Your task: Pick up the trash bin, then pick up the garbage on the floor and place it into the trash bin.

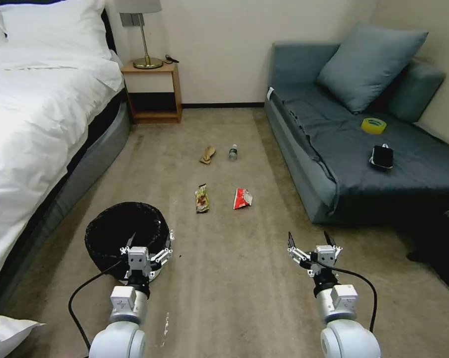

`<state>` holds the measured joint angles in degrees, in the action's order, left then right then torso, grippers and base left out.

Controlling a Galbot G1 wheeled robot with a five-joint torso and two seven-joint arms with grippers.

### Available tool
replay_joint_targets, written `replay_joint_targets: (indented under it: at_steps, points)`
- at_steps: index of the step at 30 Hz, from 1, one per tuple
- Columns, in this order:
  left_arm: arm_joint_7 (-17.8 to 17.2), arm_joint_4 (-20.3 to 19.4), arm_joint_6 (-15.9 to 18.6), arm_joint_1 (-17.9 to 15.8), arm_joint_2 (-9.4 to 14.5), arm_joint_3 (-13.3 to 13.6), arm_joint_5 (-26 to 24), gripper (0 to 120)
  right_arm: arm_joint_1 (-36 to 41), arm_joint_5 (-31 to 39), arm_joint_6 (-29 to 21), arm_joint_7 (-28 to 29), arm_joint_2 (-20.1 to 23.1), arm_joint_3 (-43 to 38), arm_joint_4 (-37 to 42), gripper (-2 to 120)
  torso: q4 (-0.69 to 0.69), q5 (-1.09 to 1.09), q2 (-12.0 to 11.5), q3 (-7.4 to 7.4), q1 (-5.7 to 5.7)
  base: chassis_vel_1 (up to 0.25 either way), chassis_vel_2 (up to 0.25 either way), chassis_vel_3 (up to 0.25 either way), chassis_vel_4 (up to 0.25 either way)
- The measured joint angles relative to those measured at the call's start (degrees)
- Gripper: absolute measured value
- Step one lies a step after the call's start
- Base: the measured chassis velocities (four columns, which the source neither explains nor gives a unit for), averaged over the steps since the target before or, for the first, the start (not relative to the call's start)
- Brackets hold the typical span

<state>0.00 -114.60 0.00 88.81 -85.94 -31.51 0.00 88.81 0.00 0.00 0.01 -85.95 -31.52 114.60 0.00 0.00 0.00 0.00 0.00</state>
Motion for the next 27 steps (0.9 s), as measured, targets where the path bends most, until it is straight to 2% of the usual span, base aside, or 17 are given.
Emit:
replay_joint_targets:
  at_steps: [27]
  points:
    - [0.00,0.00,0.00,-0.01,0.00,0.00,0.00,100,0.00,0.00,0.00,0.00,0.00,0.00,0.00,100,0.00,0.00,0.00,0.00,0.00,0.000,0.000,0.000,0.000]
